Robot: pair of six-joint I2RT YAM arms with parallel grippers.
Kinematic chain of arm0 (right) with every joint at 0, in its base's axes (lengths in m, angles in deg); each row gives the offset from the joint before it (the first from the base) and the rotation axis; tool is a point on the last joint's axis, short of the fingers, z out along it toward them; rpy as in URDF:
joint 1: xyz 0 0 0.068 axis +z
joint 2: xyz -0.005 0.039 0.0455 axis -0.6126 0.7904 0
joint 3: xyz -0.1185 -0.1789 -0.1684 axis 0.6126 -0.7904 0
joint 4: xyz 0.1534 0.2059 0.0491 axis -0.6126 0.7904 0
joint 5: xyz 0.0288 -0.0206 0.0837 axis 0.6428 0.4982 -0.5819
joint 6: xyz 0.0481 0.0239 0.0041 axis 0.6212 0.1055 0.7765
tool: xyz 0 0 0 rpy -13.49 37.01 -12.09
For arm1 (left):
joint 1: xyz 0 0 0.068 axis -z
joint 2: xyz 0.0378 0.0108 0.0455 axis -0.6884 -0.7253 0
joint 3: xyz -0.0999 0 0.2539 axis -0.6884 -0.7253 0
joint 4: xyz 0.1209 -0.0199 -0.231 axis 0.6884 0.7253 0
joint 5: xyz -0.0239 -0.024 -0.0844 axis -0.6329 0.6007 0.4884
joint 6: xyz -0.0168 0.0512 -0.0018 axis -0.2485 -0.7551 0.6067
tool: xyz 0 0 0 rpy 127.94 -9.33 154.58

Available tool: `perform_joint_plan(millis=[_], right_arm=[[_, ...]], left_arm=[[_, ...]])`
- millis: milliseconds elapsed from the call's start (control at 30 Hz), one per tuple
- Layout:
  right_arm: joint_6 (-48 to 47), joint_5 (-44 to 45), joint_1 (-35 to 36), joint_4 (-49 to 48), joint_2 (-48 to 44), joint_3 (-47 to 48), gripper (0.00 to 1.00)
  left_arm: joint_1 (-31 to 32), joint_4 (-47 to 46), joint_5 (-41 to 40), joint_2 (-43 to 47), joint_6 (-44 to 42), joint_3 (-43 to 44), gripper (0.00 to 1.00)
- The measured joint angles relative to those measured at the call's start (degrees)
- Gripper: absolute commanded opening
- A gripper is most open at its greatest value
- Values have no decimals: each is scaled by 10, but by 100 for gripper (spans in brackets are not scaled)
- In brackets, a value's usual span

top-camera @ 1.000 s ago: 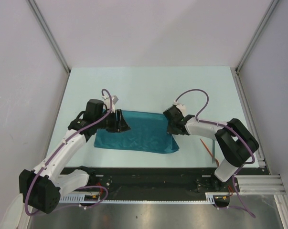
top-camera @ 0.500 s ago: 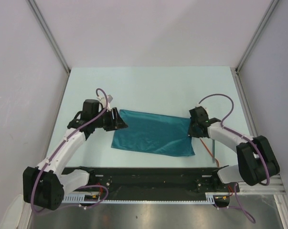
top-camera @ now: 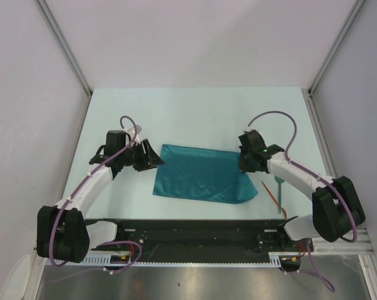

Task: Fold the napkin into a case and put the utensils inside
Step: Pick up the rectangle-folded napkin from the center of the board, then fold the rectangle-folded napkin at the center of the board.

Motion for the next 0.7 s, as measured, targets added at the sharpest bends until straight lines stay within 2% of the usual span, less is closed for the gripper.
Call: perform_joint_plan(millis=[133,300,500,700], right_arm=[[22,12,97,2,84,93,0],[51,10,178,7,210,208,0],[76,-3,226,20,327,345,0],[78,-14,238,27,388,427,0]], left_arm=[[-31,7,-7,0,-1,0,55],[-58,20,-8,1,-5,0,55],[-64,26,-8,16,-7,-4,55],[-64,23,-7,23,-6,-15,55]])
